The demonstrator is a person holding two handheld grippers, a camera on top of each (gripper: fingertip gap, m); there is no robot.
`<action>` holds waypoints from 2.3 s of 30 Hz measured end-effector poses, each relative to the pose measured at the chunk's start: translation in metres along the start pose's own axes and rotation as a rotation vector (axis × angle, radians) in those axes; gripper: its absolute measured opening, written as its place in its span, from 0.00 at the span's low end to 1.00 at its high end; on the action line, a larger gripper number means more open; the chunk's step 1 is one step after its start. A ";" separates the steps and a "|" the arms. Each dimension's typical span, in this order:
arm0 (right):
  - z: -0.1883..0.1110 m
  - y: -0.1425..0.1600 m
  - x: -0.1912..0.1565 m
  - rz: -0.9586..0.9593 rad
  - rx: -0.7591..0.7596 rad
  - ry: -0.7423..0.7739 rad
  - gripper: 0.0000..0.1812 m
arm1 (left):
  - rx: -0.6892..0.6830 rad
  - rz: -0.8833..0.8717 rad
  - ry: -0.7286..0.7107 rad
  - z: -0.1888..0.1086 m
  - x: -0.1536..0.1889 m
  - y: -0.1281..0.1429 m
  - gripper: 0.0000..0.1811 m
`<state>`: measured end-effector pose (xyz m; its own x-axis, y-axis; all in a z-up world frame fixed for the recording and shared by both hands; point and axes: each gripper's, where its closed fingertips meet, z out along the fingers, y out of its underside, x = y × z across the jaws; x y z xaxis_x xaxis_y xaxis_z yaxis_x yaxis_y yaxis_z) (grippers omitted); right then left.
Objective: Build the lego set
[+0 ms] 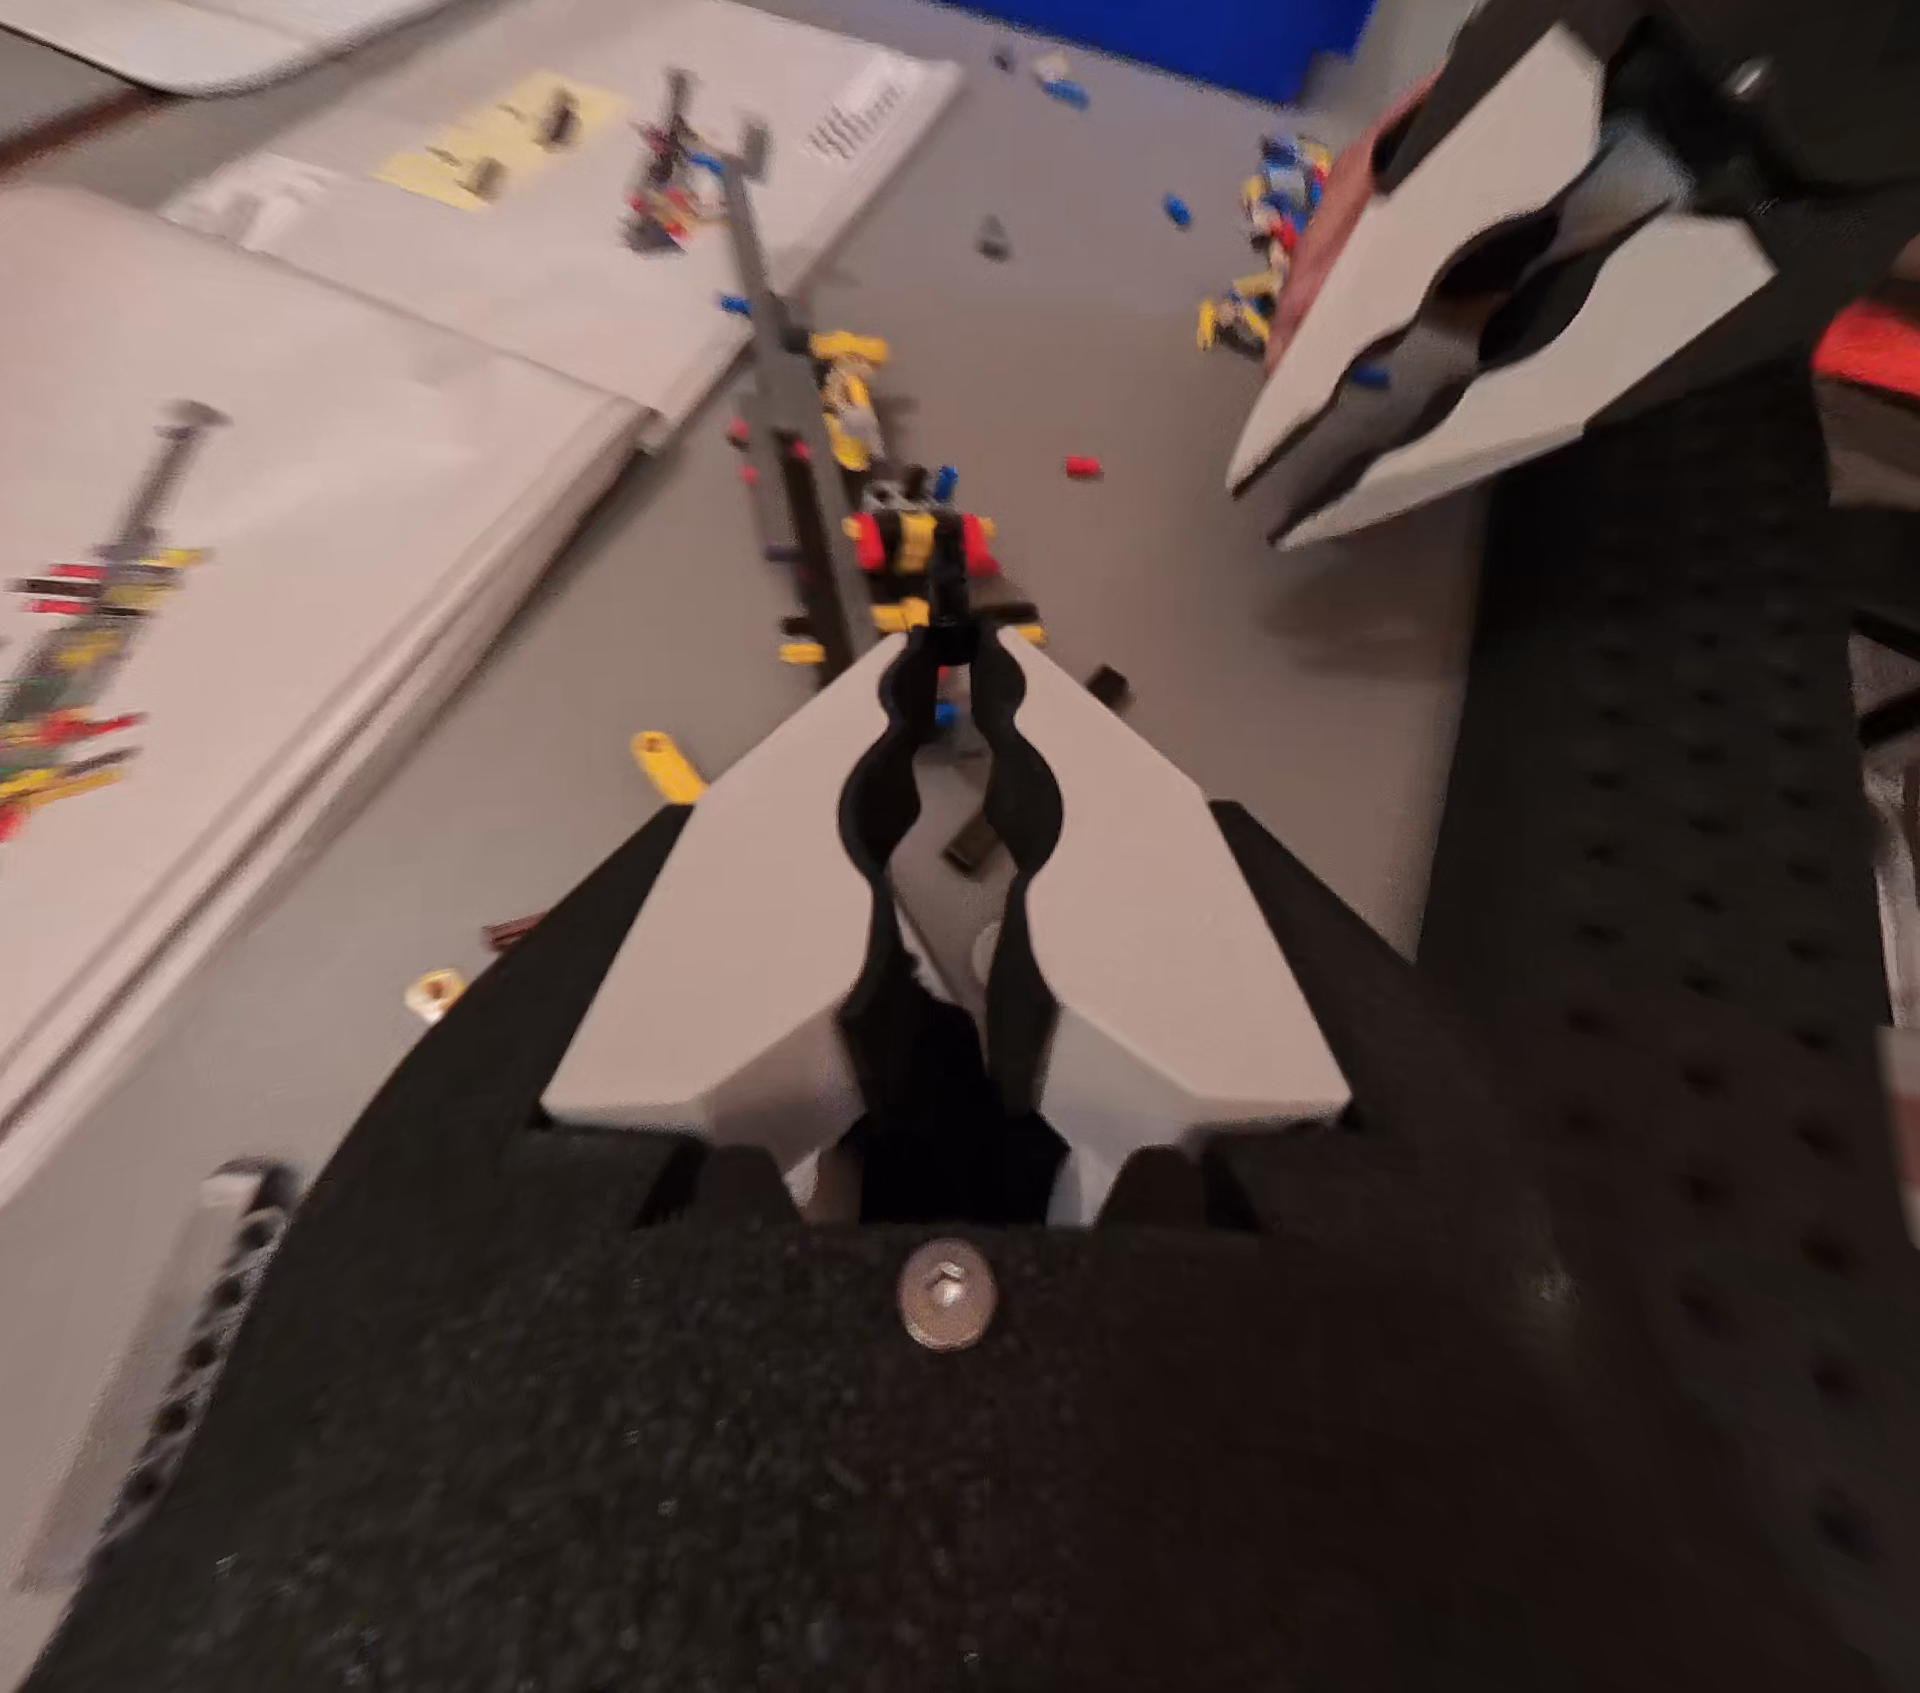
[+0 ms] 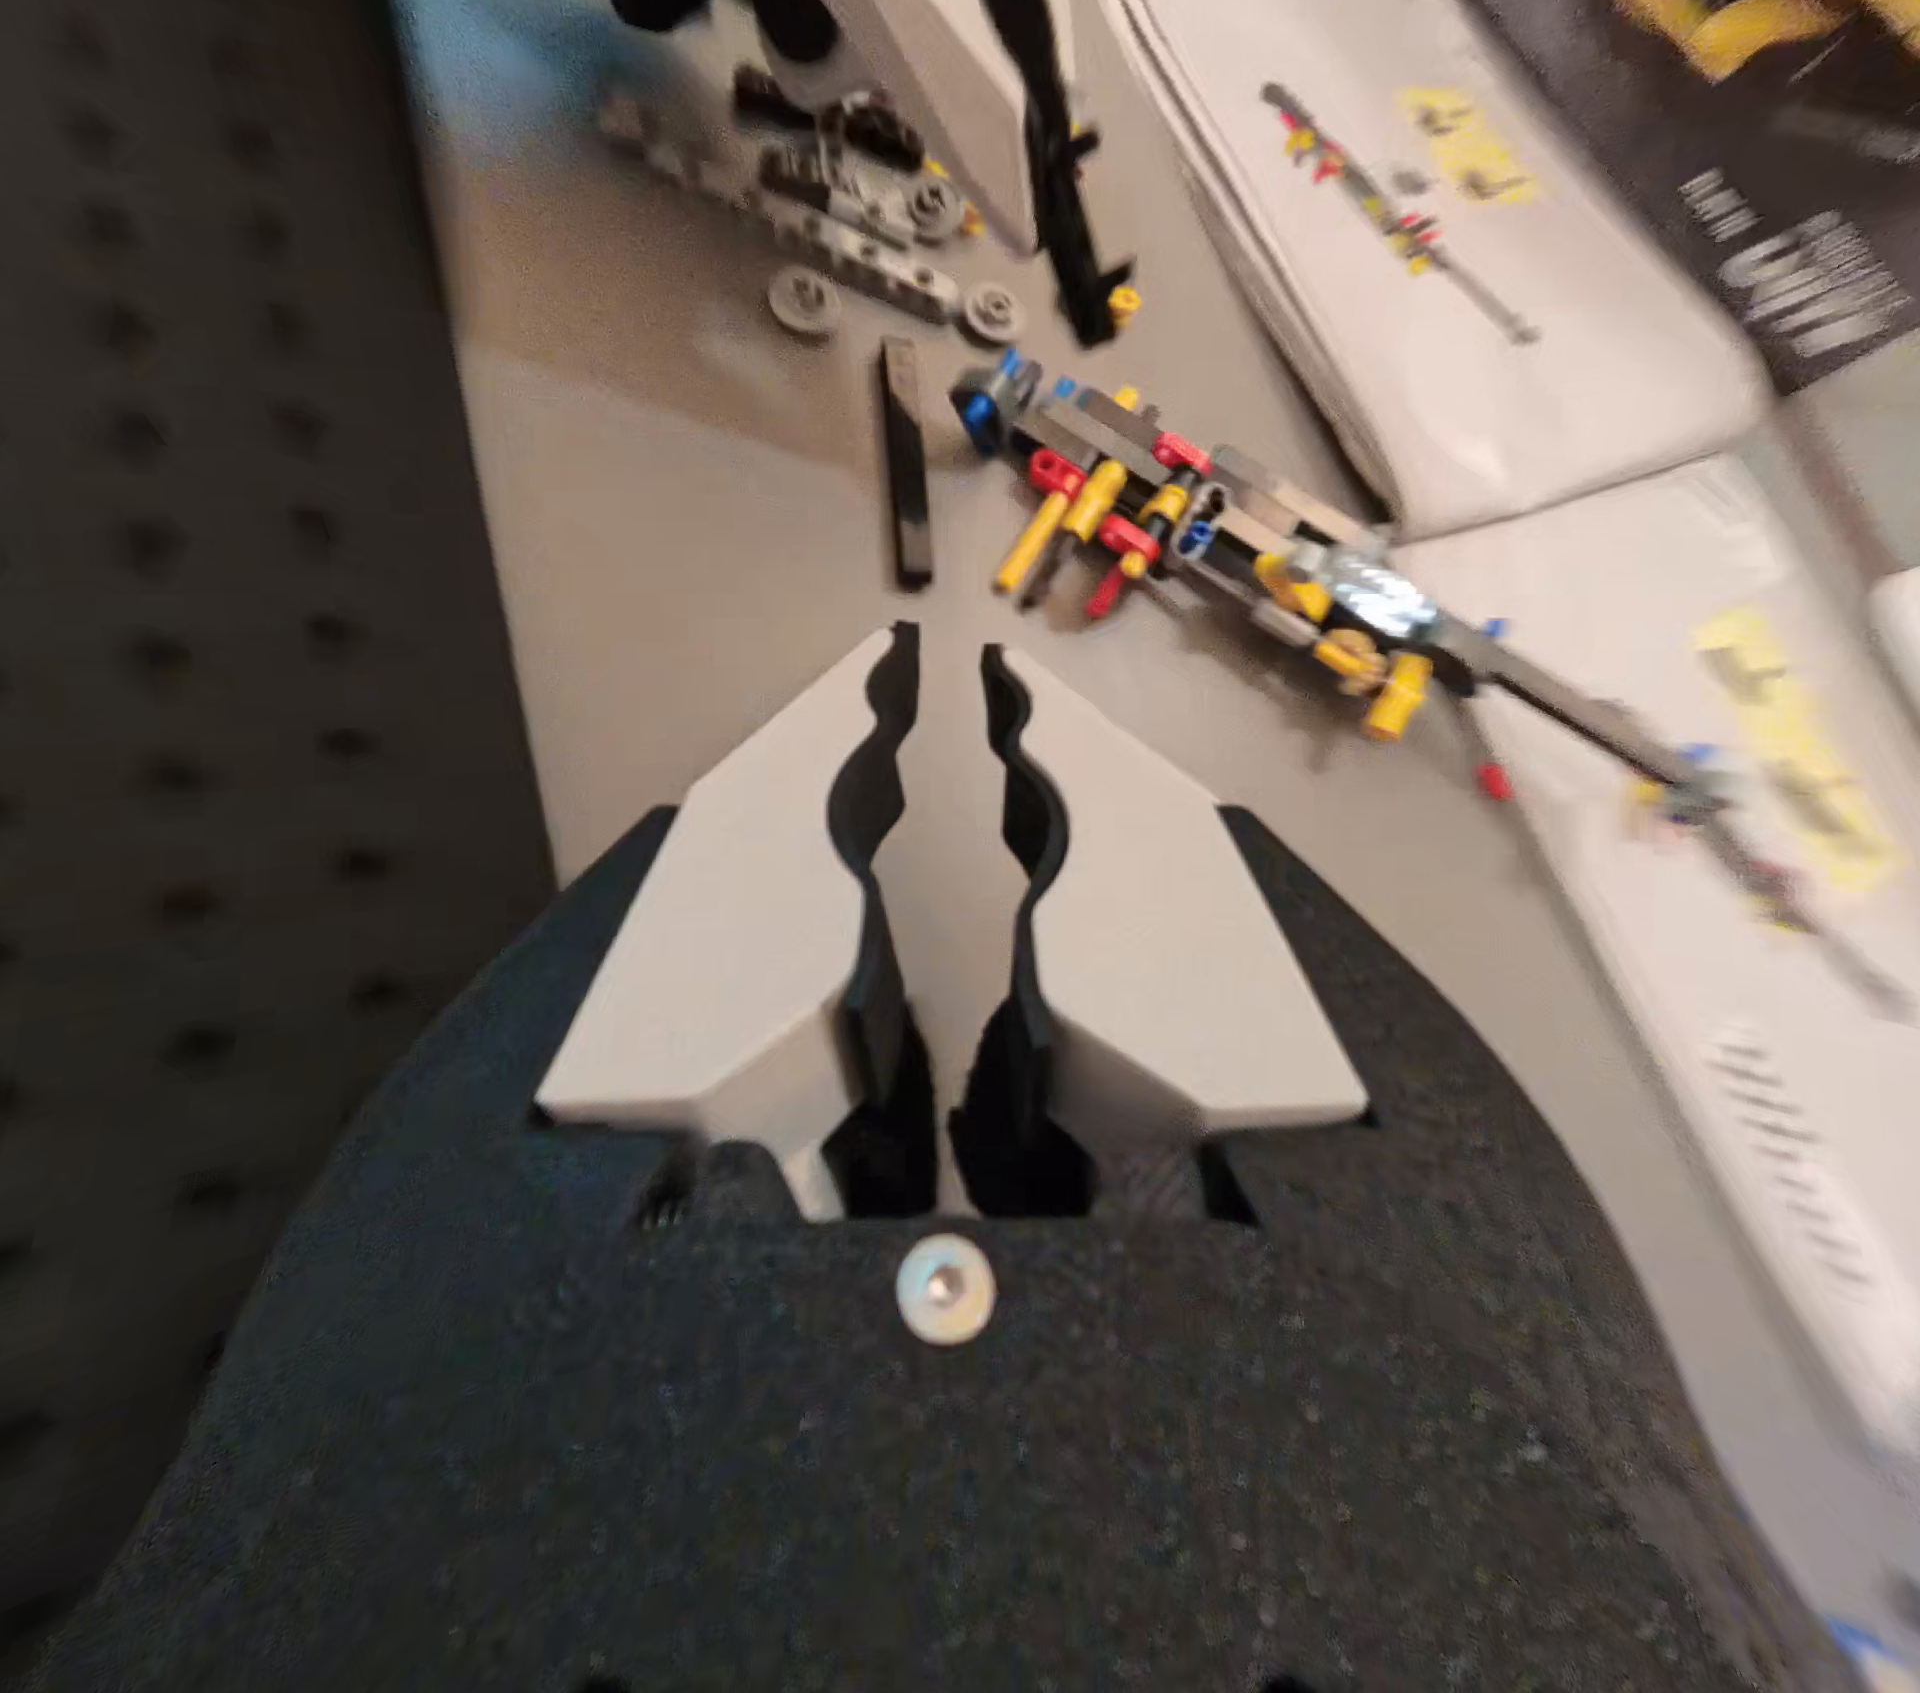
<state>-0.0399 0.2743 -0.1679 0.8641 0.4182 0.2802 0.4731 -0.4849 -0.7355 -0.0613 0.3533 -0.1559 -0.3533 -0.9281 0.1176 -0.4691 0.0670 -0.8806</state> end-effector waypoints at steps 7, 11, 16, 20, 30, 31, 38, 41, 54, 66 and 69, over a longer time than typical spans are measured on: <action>0.063 -0.012 -0.001 0.033 -0.145 -0.145 0.10 | 0.103 -0.081 -0.031 -0.039 -0.021 0.001 0.03; 0.079 -0.012 -0.010 0.062 -0.176 -0.246 0.09 | 0.089 -0.055 -0.031 -0.043 -0.018 0.010 0.03; 0.086 -0.020 -0.017 0.094 -0.193 -0.313 0.09 | 0.051 -0.061 -0.016 -0.036 -0.014 0.016 0.03; 0.086 -0.019 -0.017 0.080 -0.212 -0.298 0.04 | 0.037 -0.072 0.020 -0.034 -0.007 0.018 0.03; 0.011 -0.027 -0.006 -0.071 0.021 -0.002 0.03 | -0.151 0.111 0.236 0.002 0.062 0.039 0.03; 0.010 -0.022 -0.010 -0.063 0.019 0.008 0.03 | -0.176 0.139 0.233 0.007 0.065 0.042 0.03; 0.000 -0.018 -0.018 -0.070 0.115 0.124 0.04 | -0.294 0.236 0.194 0.028 0.074 0.058 0.03; -0.005 -0.023 -0.022 -0.186 0.124 0.177 0.04 | -0.295 0.203 0.216 0.028 0.077 0.057 0.09; 0.006 -0.044 -0.029 -0.536 0.071 0.359 0.04 | -0.002 -0.044 0.380 -0.007 0.079 0.004 0.04; 0.011 -0.037 -0.048 -0.089 0.022 -0.111 0.19 | -0.062 0.325 0.237 -0.003 0.077 0.023 0.03; 0.009 -0.037 -0.045 -0.100 -0.011 -0.183 0.14 | -0.038 0.421 0.230 -0.002 0.086 0.021 0.03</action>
<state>-0.0980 0.2810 -0.1587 0.7674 0.5969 0.2343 0.5582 -0.4420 -0.7022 -0.1036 0.2758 -0.1635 -0.6869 -0.7124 -0.1435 -0.2742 0.4370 -0.8567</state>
